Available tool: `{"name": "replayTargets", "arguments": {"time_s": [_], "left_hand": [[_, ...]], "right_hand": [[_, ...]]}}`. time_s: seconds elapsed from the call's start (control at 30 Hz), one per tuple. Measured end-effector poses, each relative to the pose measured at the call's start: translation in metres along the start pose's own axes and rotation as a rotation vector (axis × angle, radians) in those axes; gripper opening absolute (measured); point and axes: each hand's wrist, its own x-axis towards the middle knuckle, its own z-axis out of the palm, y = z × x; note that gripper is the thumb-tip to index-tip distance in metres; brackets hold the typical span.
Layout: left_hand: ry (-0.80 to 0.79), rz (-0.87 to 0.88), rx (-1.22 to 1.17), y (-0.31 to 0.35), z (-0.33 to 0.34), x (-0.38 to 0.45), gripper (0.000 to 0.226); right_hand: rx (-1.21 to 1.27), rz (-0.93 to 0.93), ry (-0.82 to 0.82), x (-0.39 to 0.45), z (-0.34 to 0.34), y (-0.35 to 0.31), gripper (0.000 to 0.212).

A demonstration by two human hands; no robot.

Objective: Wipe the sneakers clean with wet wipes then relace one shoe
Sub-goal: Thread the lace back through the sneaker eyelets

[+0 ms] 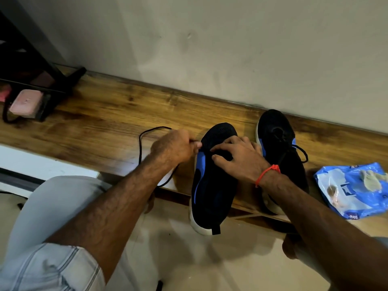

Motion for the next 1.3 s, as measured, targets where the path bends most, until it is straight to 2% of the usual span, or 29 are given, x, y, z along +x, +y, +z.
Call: {"name": "replayTargets", "arguments": {"time_s": [0.13, 0.2, 0.23, 0.3, 0.4, 0.47, 0.53, 0.6, 0.67, 0.73, 0.8, 0.87, 0.9, 1.0, 1.13, 1.2, 1.3], "left_hand": [[0.833, 0.036, -0.366, -0.002, -0.04, 0.001, 0.034], [0.994, 0.002, -0.644, -0.009, -0.055, 0.006, 0.032], [0.994, -0.033, -0.833, -0.01, -0.059, 0.005, 0.029], [0.865, -0.094, -1.176, -0.007, -0.06, 0.002, 0.028], [0.573, -0.104, -1.413, -0.002, -0.06, -0.004, 0.023], [0.524, -0.169, -1.491, -0.003, -0.062, -0.002, 0.023], [0.614, -0.246, -1.432, -0.01, -0.063, -0.001, 0.025], [0.669, -0.252, -1.348, -0.014, -0.066, -0.002, 0.024], [0.629, -0.225, -1.16, -0.016, -0.066, -0.004, 0.026], [0.418, -0.22, -0.793, -0.017, -0.063, -0.009, 0.035], [0.046, -0.275, -0.483, -0.015, -0.055, -0.017, 0.057], [-0.283, -0.369, -0.352, -0.014, -0.044, -0.022, 0.072], [-0.345, -0.393, -0.305, -0.015, -0.037, -0.02, 0.07], [-0.387, -0.394, -0.161, -0.017, -0.021, -0.01, 0.049], [-0.574, -0.327, 0.049, -0.033, 0.002, -0.01, 0.022], [-0.536, -0.285, 0.057, -0.04, 0.014, -0.01, 0.027], [-0.383, -0.18, 0.356, -0.021, 0.008, -0.012, 0.025]], "right_hand": [[-0.001, 0.006, -0.002, -0.002, -0.001, 0.001, 0.04], [-0.001, 0.006, -0.004, -0.002, -0.001, 0.001, 0.04], [-0.001, 0.007, -0.006, -0.002, -0.001, 0.001, 0.04], [0.0, 0.007, -0.006, -0.002, -0.001, 0.0, 0.039], [-0.002, 0.014, -0.011, -0.001, -0.001, -0.001, 0.039], [-0.007, 0.017, -0.012, -0.001, -0.001, -0.001, 0.039], [-0.011, 0.016, -0.012, -0.001, -0.001, 0.0, 0.039], [-0.015, 0.016, -0.021, -0.001, -0.001, 0.001, 0.04], [-0.026, 0.015, -0.035, -0.001, -0.001, 0.002, 0.04], [-0.03, 0.017, -0.041, 0.0, -0.001, 0.003, 0.04], [-0.032, 0.019, -0.039, 0.0, 0.0, 0.002, 0.04], [-0.036, 0.02, -0.036, 0.001, 0.0, 0.003, 0.04], [-0.038, 0.016, -0.039, 0.002, 0.0, 0.003, 0.04], [-0.052, 0.01, -0.051, 0.001, -0.001, 0.003, 0.04], [0.017, -0.007, -0.064, 0.002, -0.002, 0.006, 0.034], [0.186, -0.039, 0.012, 0.003, -0.005, 0.011, 0.036], [0.386, 0.038, 0.222, 0.003, -0.007, 0.02, 0.053]]}}
